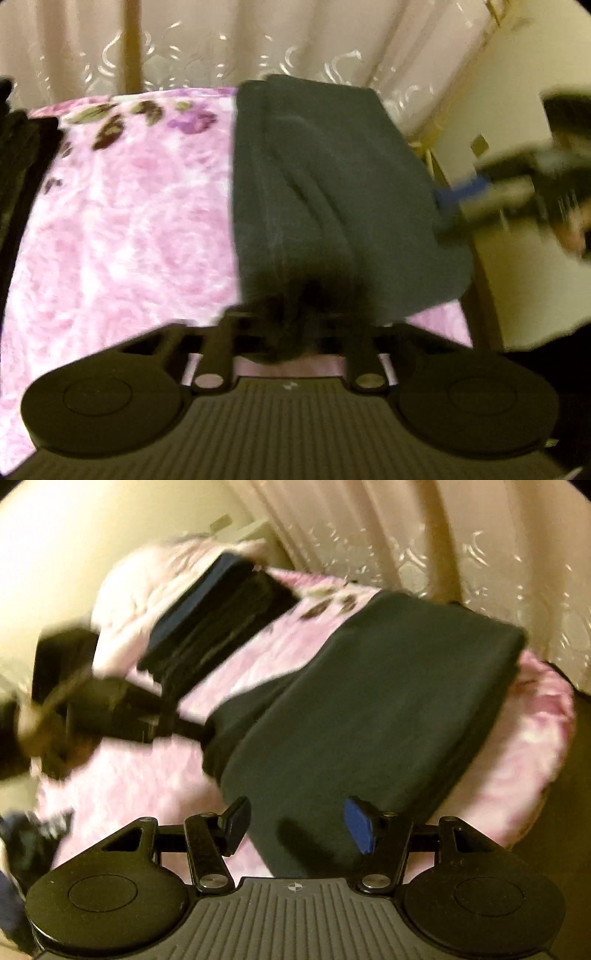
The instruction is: Fold clothes
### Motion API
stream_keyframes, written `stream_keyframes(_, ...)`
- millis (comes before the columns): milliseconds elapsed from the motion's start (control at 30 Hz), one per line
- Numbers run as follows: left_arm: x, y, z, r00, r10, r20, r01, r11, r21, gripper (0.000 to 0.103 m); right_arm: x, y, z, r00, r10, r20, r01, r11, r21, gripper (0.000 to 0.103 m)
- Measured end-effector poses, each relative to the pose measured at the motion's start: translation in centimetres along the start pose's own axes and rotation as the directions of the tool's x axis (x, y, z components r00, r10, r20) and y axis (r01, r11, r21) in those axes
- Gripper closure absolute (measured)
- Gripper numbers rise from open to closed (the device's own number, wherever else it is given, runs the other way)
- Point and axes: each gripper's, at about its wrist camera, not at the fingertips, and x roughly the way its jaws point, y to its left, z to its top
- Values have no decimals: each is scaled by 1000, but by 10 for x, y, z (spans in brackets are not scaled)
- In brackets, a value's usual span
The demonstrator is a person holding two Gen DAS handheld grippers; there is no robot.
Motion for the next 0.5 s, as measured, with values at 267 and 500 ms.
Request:
stream_keyframes(267,14,28,-17,999,-1,32,0,999,34,89,26,18,-16,989,-147,33,149,986,-80,43)
stream_keyframes(500,-33,2,-37,993,33,110,-53,982,182,85,30,34,-20,976,-212,41,216,964,-155,43)
